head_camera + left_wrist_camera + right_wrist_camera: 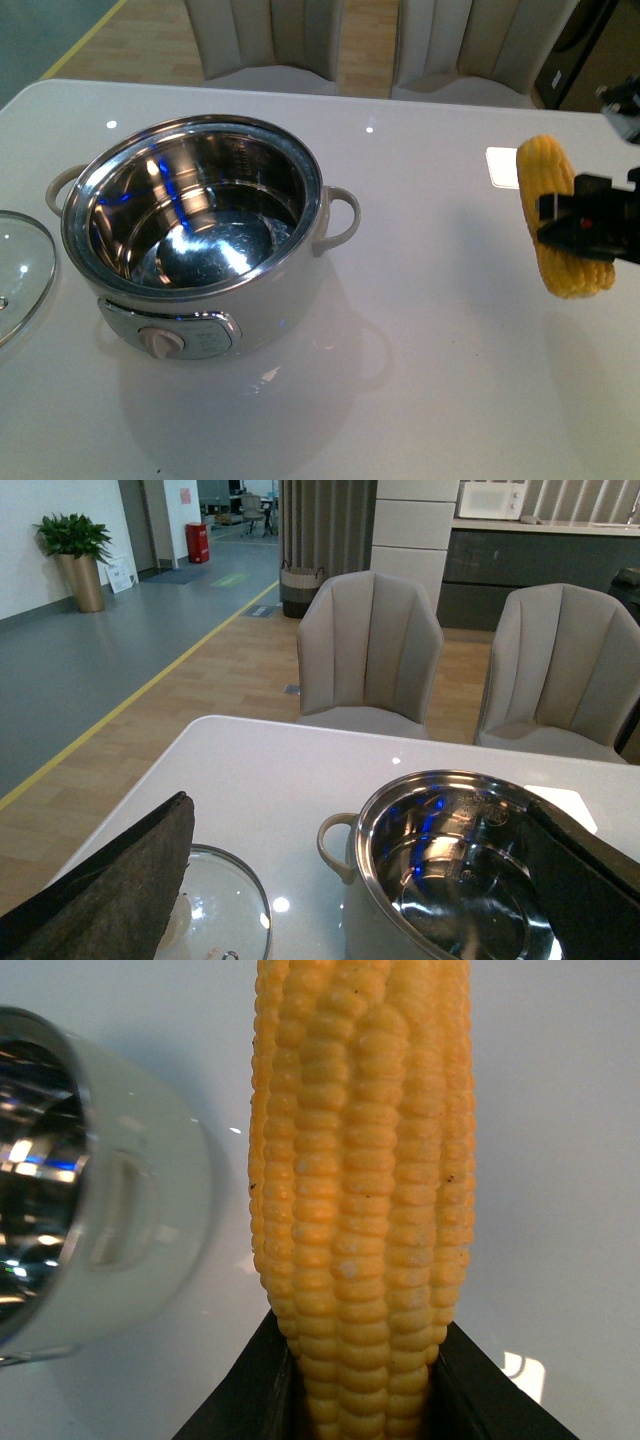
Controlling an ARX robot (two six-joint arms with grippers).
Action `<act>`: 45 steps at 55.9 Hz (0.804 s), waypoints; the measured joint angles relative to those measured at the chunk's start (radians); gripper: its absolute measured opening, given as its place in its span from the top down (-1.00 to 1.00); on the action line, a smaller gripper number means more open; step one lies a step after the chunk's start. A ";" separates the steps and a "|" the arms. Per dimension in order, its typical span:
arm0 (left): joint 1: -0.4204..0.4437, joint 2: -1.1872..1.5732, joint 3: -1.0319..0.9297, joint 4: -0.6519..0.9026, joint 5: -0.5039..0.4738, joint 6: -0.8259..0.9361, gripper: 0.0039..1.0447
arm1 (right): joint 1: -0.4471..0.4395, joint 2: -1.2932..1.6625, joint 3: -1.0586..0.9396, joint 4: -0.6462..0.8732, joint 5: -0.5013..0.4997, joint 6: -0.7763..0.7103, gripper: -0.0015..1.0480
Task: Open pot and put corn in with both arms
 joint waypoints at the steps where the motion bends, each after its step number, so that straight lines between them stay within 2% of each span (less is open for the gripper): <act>1: 0.000 0.000 0.000 0.000 0.000 0.000 -0.87 | 0.010 -0.003 0.008 -0.003 -0.002 0.007 0.56; 19: 0.000 0.000 0.000 0.000 0.000 0.000 -0.87 | 0.219 0.077 0.195 -0.021 -0.006 0.157 0.56; 45: 0.000 0.000 0.000 0.000 0.000 0.000 -0.87 | 0.374 0.278 0.344 -0.029 -0.001 0.242 0.56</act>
